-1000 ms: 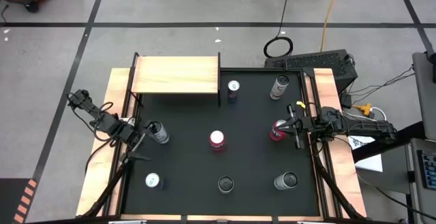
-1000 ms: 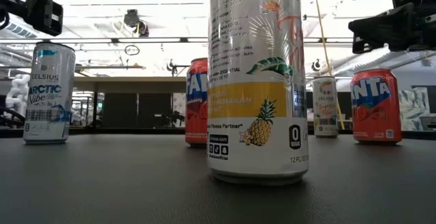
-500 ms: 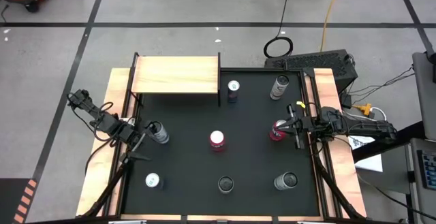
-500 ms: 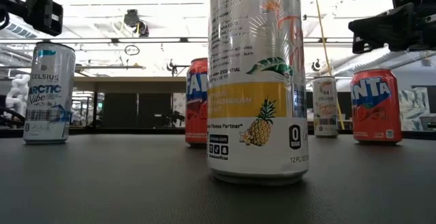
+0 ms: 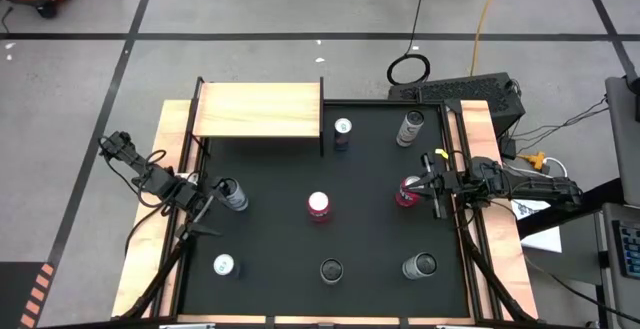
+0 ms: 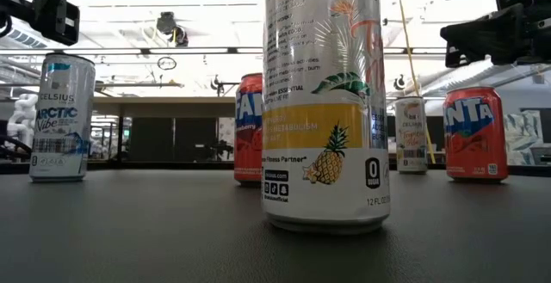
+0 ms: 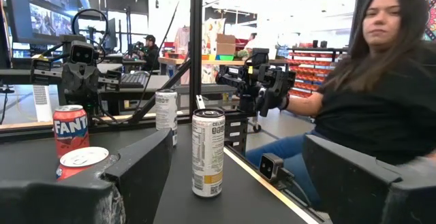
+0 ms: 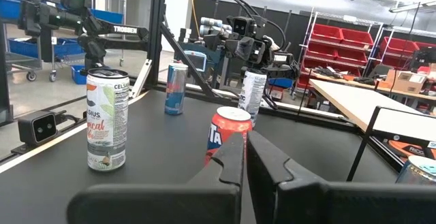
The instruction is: Place canned beverage on shelf
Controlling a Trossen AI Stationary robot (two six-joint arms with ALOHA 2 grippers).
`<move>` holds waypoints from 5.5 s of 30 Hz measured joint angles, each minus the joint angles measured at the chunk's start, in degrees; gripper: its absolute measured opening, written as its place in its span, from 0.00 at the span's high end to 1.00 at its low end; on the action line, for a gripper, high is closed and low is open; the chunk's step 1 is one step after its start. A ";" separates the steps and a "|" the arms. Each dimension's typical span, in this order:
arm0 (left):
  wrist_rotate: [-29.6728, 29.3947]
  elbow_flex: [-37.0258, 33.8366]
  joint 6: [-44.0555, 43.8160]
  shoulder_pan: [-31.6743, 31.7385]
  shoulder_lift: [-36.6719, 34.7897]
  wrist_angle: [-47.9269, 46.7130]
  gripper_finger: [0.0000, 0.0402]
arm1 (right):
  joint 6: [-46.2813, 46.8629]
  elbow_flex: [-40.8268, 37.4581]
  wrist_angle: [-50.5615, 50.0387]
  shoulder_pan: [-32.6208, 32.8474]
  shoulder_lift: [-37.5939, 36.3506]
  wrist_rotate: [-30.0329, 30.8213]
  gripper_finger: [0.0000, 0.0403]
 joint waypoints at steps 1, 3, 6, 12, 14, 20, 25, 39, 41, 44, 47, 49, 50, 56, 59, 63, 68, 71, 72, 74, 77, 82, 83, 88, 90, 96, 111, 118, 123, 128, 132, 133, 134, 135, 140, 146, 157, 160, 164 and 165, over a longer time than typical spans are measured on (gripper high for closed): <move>0.00 0.00 0.00 -0.02 -0.01 0.00 0.17 | 0.00 0.00 0.00 0.00 0.00 0.00 1.00; 0.01 0.01 0.00 0.00 0.00 0.01 0.17 | 0.07 0.00 0.00 0.00 0.00 0.00 1.00; 0.01 0.00 0.00 -0.01 -0.01 0.00 0.17 | 3.28 -0.01 0.00 0.00 0.00 0.00 1.00; 0.01 0.00 0.00 -0.02 -0.01 0.01 0.17 | 4.96 0.32 2.69 0.00 -0.02 -0.07 1.00; 0.02 0.02 0.00 0.00 0.01 0.01 0.17 | 4.98 0.70 2.36 0.00 0.02 -0.07 1.00; 0.00 0.00 0.00 -0.01 0.01 -0.01 0.17 | 5.01 2.46 2.28 0.00 0.00 -0.09 1.00; -0.69 0.02 0.00 0.00 -0.01 0.19 0.17 | 5.01 3.77 2.84 0.00 -0.02 -0.09 1.00; -3.59 0.00 4.57 0.00 0.01 -2.76 0.17 | 4.83 4.02 12.39 0.00 0.00 -0.07 1.00; -3.56 0.01 4.53 0.00 0.01 -4.41 0.17 | 4.80 4.10 13.62 0.00 0.00 -0.05 1.00; -3.37 0.02 4.49 0.00 0.01 -5.74 0.17 | 4.79 4.12 14.36 0.00 0.00 -0.04 1.00; -3.35 0.02 4.46 0.00 0.01 -5.55 0.17 | 4.38 4.12 15.18 0.00 0.00 -0.04 1.00; -3.33 0.02 4.46 0.00 0.01 -5.26 0.17 | 4.18 4.12 15.49 0.00 0.00 -0.04 1.00; -3.33 0.02 4.46 0.00 0.01 -5.08 0.17 | 4.17 4.12 15.46 0.00 0.00 -0.04 1.00; -3.00 0.02 4.37 0.00 0.01 -5.06 0.17 | 4.55 4.14 15.45 0.00 0.00 -0.04 1.00; -2.49 0.01 4.37 -0.02 0.01 -5.08 0.17 | 4.55 4.16 15.45 0.00 0.00 -0.04 1.00; -2.36 0.01 4.37 -0.01 0.01 -5.16 0.17 | 4.52 4.18 15.43 0.00 0.00 -0.04 1.00; -2.90 0.01 4.32 -0.02 0.01 -3.87 0.17 | 4.59 4.21 15.44 0.00 0.00 -0.04 1.00; -5.69 0.01 3.43 0.00 0.01 -1.34 0.17 | 4.59 4.21 15.43 0.00 0.00 -0.04 1.00; -7.09 0.00 1.98 -0.02 0.01 -0.54 0.17 | 4.59 4.21 15.43 0.00 0.00 -0.04 1.00; -10.80 0.02 -0.17 0.00 0.01 0.45 0.17 | 4.59 4.21 15.43 0.00 0.00 -0.04 1.00; -16.03 0.21 -0.61 -0.02 0.01 0.63 0.17 | 4.59 4.21 15.43 0.00 0.00 -0.04 1.00; -20.11 1.05 -0.10 -0.02 0.01 0.72 0.17 | 4.79 4.21 15.43 0.00 0.00 -0.04 1.00; -20.14 1.22 -0.07 -0.02 0.01 0.58 0.17 | 4.79 4.21 15.43 0.00 0.00 -0.04 1.00; -20.52 3.33 1.05 -0.02 0.81 -0.87 0.17 | 4.79 4.21 15.41 0.00 0.00 -0.04 1.00; -22.04 4.40 1.43 -0.02 1.46 -2.80 0.17 | 4.74 4.21 15.41 0.00 0.00 -0.04 1.00; -24.59 9.80 1.38 -0.02 3.83 -10.49 0.17 | 4.70 4.21 15.41 -0.02 0.00 -0.04 1.00; -27.44 28.06 -8.66 -0.02 13.06 -35.57 0.17 | 4.74 4.21 15.37 -0.02 0.00 -0.04 1.00; -27.16 28.32 -18.76 -0.02 17.30 -46.21 0.17 | 4.74 4.21 15.37 -0.02 0.00 -0.04 1.00; -27.78 28.32 -21.03 -0.02 20.10 -47.96 0.17 | 4.76 4.21 15.37 -0.01 0.00 -0.04 1.00; -29.61 28.32 -21.13 -0.02 22.00 -48.67 0.17 | 4.76 4.21 15.37 0.00 0.00 -0.04 1.00; -30.36 28.32 -21.17 0.00 23.17 -48.94 0.17 | 4.76 4.21 15.37 -0.01 0.00 -0.04 1.00; -30.57 28.32 -21.21 -0.02 23.45 -48.93 0.17 | 4.76 4.21 15.35 0.00 0.00 -0.04 1.00; -30.69 28.32 -21.77 -0.02 23.75 -48.99 0.17 | 4.78 4.21 15.34 0.00 0.00 -0.04 1.00; -30.71 28.32 -22.97 0.00 24.02 -49.38 0.17 | 4.79 4.21 15.34 -0.01 0.00 -0.04 1.00; -32.32 28.32 -30.61 0.00 25.32 -52.21 0.17 | 4.79 4.21 14.93 -0.02 0.00 -0.04 1.00; -32.99 28.32 -31.69 0.00 26.60 -52.61 0.17 | 4.79 4.21 14.47 -0.01 0.00 -0.04 1.00; -33.00 28.43 -37.26 0.00 29.14 -54.98 0.17 | 4.79 4.21 14.01 -0.02 0.00 -0.04 1.00; -32.99 28.48 -37.46 -0.02 29.75 -55.07 0.17 | 4.81 4.21 13.92 0.00 0.00 -0.04 1.00; -33.04 28.48 -37.44 -0.01 30.18 -55.15 0.17 | 4.81 4.21 13.58 -0.02 0.00 -0.04 1.00; -33.36 28.48 -37.44 -0.02 30.23 -55.15 0.17 | 4.81 4.21 13.49 -0.02 0.02 -0.04 1.00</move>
